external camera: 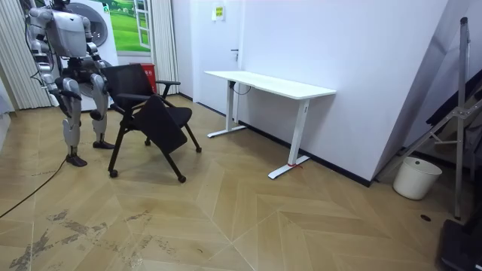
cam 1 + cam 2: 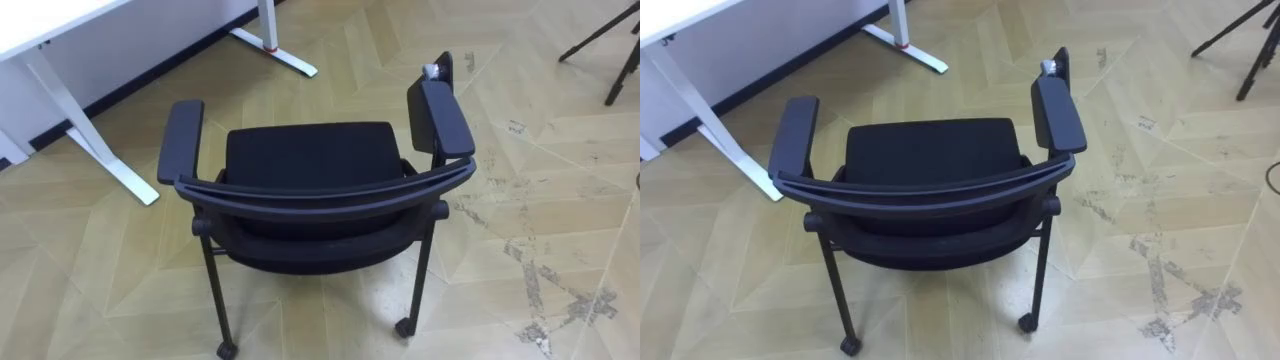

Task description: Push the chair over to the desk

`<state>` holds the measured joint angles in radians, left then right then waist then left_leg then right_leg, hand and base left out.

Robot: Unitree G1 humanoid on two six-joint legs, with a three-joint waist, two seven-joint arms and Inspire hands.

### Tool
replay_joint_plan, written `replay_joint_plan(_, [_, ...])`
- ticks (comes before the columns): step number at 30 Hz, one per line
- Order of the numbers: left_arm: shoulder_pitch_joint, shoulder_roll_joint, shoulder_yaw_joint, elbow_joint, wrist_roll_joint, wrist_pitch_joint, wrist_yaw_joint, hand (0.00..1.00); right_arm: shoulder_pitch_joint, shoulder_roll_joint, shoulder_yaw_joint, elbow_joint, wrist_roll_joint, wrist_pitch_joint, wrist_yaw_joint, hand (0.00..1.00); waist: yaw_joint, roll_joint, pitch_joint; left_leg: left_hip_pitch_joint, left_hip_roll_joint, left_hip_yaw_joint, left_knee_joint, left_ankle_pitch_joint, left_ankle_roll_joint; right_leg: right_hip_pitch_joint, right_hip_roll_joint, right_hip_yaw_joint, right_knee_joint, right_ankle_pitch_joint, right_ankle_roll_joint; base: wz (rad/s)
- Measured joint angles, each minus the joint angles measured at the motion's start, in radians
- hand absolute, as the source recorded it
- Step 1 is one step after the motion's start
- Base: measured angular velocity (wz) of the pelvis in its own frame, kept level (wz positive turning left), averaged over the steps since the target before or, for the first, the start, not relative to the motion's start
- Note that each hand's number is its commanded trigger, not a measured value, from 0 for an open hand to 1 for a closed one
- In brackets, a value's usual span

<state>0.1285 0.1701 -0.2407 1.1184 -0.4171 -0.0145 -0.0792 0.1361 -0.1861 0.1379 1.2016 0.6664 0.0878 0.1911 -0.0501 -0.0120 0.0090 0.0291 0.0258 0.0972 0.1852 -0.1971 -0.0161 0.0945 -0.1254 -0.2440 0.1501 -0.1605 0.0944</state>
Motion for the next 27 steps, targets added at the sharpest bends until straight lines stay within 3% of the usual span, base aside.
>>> replay_joint_plan(4, [-0.006, -0.001, 0.003, 0.000, 0.046, 0.000, 0.000, 0.00, 0.000, 0.000, -0.006, -0.002, -0.010, -0.001, 0.000, 0.00, 0.001, -0.003, 0.0048, -0.002, 0.000, 0.001, -0.006, 0.000, 0.000, -0.001, 0.000, 0.001, 0.000, 0.000, 0.000, 0.00])
replay_joint_plan(8, [-0.011, -0.002, 0.015, -0.002, 0.081, -0.001, -0.004, 0.00, 0.000, 0.000, -0.006, -0.011, -0.011, -0.001, 0.000, 0.00, 0.003, -0.004, 0.0039, -0.004, 0.002, 0.011, -0.010, 0.000, 0.000, -0.010, 0.003, 0.018, 0.000, 0.000, 0.000, -0.08])
replay_joint_plan(12, [-0.005, -0.003, 0.042, -0.001, 0.084, 0.000, -0.011, 0.00, 0.004, -0.001, -0.045, -0.024, -0.030, -0.003, 0.001, 0.00, 0.000, 0.000, -0.0023, 0.001, 0.002, 0.013, -0.007, 0.000, 0.000, -0.010, 0.004, 0.020, 0.000, 0.000, 0.000, 0.00])
replay_joint_plan(17, [-0.001, -0.005, 0.082, -0.001, 0.085, 0.000, -0.007, 0.00, 0.003, 0.001, -0.075, -0.025, -0.046, -0.004, -0.005, 0.00, -0.001, -0.004, -0.0016, 0.000, 0.002, 0.010, -0.007, 0.000, 0.000, -0.010, 0.004, 0.021, 0.000, 0.000, 0.000, 0.00])
replay_joint_plan(27, [0.033, -0.019, 0.175, 0.004, 0.073, -0.001, 0.089, 0.00, 0.008, 0.021, -0.103, -0.024, -0.049, -0.011, -0.040, 0.00, 0.004, -0.003, -0.0016, 0.018, 0.003, 0.016, -0.014, 0.000, 0.000, 0.003, 0.004, 0.023, 0.000, 0.000, 0.000, -0.01])
